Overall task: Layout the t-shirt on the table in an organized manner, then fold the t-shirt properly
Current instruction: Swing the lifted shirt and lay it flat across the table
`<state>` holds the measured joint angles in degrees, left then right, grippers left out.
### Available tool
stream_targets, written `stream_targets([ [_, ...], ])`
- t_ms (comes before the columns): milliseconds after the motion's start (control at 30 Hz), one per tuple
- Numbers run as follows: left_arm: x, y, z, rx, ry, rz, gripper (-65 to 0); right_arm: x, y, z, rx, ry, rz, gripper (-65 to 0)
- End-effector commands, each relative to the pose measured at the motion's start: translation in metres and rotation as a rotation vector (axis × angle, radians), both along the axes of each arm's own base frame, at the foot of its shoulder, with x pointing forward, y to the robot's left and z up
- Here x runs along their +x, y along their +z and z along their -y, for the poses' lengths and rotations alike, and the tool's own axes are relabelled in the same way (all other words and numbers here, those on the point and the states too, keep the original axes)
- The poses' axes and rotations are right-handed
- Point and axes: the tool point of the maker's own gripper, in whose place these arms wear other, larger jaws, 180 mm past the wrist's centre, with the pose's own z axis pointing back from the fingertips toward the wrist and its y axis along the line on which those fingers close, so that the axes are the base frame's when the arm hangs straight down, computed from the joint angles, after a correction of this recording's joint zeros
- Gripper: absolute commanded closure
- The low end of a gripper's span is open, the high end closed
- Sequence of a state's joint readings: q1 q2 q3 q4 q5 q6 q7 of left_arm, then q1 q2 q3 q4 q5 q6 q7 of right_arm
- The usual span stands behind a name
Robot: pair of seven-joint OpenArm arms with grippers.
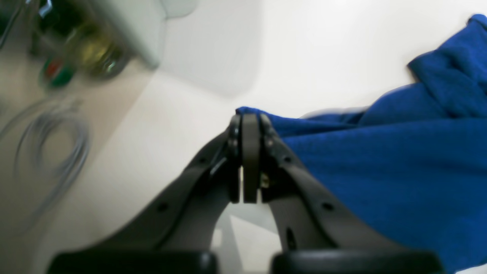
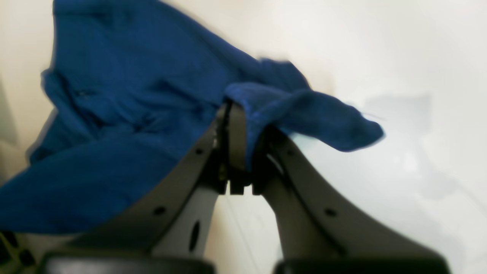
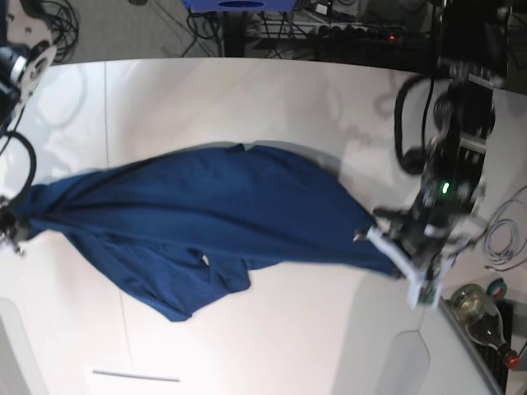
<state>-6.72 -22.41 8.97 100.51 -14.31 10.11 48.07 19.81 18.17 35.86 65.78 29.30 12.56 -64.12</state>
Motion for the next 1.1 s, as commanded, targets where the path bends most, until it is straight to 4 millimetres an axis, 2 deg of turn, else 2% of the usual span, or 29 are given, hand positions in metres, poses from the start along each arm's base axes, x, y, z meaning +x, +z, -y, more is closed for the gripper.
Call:
stream_targets([
  [0,0.021,0.017,-0.001,0.019,-0.002,0.055,0.0,0.029,0.03,0.015,-0.037,-0.007,0.087,-0.6],
  [67,0.053,0.019,0.002,0.044,-0.01,0.047,0.0,0.063,0.05,0.017,-0.055,0.006,0.138,-0.6],
  [133,0.083,0.03,0.01,0.047,-0.015,0.073,0.0,0.092,0.073,0.017,-0.084,0.025,0.189,-0.6],
  [267,0.139,0.074,0.005,0.041,0.018,0.193,0.0,0.144,0.137,0.023,-0.162,0.039,0.331,-0.6],
  [333,0.161,0.099,0.006,0.03,0.033,0.237,0.0,0.16,0.174,0.03,-0.213,0.044,0.401,-0.6],
  [400,0.179,0.133,0.005,0.02,0.046,0.301,0.0,0.172,0.215,0.036,-0.256,0.047,0.474,-0.6],
  [500,0.195,0.19,0.005,0.01,0.048,0.406,0.0,0.182,0.276,0.046,-0.292,0.032,0.569,-0.6],
  [600,0.196,0.245,0.011,0.004,0.028,0.52,0.0,0.182,0.33,0.061,-0.317,0.0,0.657,-0.6],
  [700,0.192,0.272,0.018,0.001,0.007,0.582,0.0,0.178,0.358,0.061,-0.336,0.032,0.687,-0.6],
  [733,0.19,0.274,0.02,0.0,0.002,0.589,0.0,0.171,0.363,0.064,-0.348,0.041,0.677,-0.6],
  [767,0.189,0.266,0.021,-0.001,-0.001,0.576,0.0,0.165,0.36,0.062,-0.365,0.059,0.651,-0.6],
  [867,0.177,0.228,0.029,-0.007,-0.02,0.512,0.0,0.14,0.326,0.06,-0.404,0.091,0.569,-0.6],
  [933,0.16,0.199,0.04,-0.012,-0.052,0.482,0.0,0.108,0.291,0.067,-0.414,0.073,0.513,-0.6],
  [1000,0.139,0.173,0.032,-0.027,-0.039,0.455,0.0,0.083,0.258,0.057,-0.397,0.076,0.474,-0.6],
  [1067,0.113,0.136,0.017,-0.056,0.003,0.394,0.0,0.049,0.217,0.054,-0.387,0.072,0.403,-0.6],
])
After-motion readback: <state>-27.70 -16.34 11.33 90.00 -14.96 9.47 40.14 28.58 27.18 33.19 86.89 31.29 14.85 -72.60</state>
